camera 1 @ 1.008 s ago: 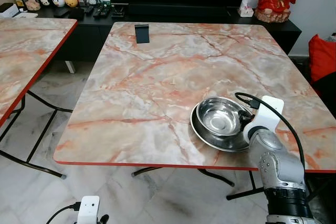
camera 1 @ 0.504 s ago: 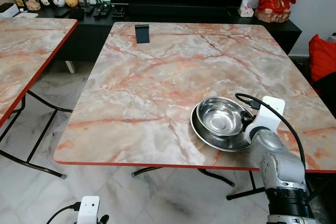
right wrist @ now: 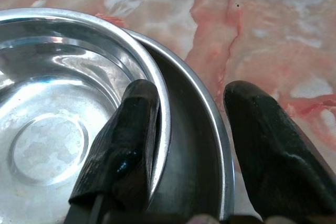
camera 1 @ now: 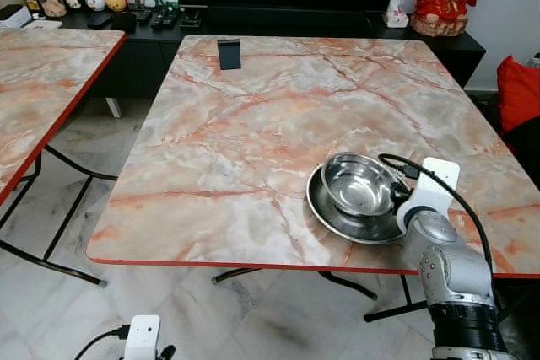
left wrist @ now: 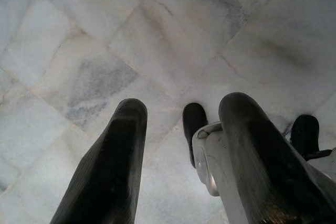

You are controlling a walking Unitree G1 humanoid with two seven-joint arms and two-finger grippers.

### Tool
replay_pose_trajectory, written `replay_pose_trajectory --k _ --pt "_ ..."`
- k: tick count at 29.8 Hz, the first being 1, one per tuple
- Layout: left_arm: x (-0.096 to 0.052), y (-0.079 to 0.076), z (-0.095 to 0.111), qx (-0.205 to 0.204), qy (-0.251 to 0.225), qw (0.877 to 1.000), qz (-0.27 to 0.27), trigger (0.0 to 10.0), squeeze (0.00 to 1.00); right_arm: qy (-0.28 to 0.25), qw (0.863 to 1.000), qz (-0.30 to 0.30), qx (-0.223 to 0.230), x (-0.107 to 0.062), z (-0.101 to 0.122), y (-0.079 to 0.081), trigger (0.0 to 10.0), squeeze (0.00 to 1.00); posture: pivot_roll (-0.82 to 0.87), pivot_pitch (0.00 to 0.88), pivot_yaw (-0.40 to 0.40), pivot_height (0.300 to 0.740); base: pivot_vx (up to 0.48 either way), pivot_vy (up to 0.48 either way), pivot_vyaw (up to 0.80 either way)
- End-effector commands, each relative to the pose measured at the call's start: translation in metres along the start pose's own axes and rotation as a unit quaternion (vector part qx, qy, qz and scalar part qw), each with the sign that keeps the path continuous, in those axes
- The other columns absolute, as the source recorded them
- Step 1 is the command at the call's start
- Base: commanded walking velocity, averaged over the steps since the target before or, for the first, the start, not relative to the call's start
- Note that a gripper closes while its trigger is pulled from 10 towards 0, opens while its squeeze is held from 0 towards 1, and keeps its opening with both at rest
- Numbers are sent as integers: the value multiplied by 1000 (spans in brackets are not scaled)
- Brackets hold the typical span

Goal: Setting the table

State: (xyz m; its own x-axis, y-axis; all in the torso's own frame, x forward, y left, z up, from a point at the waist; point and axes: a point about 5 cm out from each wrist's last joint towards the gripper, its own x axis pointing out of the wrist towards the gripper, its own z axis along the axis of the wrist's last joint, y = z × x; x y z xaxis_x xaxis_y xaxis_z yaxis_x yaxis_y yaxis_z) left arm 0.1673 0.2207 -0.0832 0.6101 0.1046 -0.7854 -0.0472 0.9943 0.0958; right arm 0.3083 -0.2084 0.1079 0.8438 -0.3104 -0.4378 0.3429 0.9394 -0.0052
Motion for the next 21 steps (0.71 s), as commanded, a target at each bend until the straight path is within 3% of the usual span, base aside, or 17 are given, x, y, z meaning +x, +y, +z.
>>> replay_pose_trajectory --k 1,10,14,18,21 --pt "-1 0 -8 2 19 1000 0 10000 0 13 1000 -12 -1 1 -6 -6 10000 0 -76 0 -31 740 0 0 0" --pt "-2 1 -8 4 18 1000 5 10000 0 -35 998 -2 43 1 8 0 10000 0 -75 0 -31 740 0 0 0" --pt "-2 2 -8 4 18 1000 6 10000 0 -95 992 -4 84 -1 16 -1 10000 0 -74 0 -32 740 0 0 0" --pt "-2 3 -8 5 15 1000 9 10000 0 -166 983 5 80 -7 22 -5 10000 0 -70 0 -34 740 0 0 0" --pt "-2 6 -7 5 9 1000 15 10000 0 -221 974 10 41 -14 22 -6 10000 0 -74 0 -32 740 0 0 0"
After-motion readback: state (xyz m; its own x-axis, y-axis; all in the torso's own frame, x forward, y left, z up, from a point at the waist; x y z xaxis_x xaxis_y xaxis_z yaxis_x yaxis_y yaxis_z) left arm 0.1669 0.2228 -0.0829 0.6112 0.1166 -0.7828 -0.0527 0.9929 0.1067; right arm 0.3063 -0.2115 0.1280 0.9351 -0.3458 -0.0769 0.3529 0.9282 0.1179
